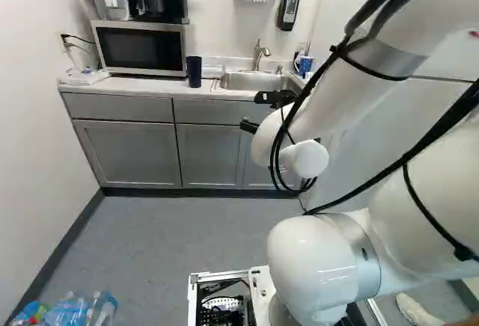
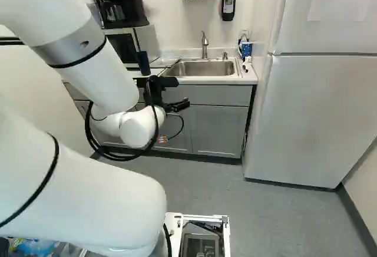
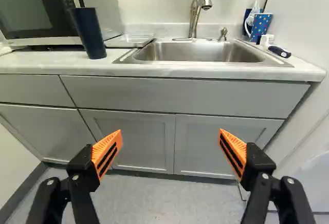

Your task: Rinse the cup and place it in the tray

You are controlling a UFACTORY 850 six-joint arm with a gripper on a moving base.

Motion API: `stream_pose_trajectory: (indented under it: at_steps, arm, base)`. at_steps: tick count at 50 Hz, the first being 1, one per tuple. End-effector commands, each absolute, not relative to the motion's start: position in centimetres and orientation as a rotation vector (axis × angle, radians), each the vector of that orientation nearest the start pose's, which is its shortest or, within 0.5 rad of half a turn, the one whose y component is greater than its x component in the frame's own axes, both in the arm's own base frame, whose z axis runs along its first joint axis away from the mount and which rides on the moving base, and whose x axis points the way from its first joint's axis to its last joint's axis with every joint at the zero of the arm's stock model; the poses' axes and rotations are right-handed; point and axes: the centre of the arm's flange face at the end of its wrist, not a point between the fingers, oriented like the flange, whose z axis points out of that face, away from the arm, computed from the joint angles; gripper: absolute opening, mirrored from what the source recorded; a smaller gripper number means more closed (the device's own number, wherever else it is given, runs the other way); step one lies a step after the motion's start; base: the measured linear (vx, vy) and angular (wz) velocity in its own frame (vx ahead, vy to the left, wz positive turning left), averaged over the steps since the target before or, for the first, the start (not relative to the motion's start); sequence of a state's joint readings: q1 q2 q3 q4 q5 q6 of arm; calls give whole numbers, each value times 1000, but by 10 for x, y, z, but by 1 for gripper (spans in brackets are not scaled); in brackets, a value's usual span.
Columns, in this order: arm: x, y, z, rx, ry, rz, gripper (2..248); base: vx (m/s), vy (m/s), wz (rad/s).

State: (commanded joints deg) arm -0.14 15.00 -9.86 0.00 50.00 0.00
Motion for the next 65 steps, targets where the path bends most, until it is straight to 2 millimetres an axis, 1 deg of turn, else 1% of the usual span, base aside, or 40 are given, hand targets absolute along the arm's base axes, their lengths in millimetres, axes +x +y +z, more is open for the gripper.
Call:
stream_pose_trajectory:
  at_steps: [14,65]
  arm:
    - [320,-1,409,-2464,3,-1951,247]
    - [359,-1,461,-2347,3,-2091,247]
  base:
    - [0,0,0]
    - [0,0,0]
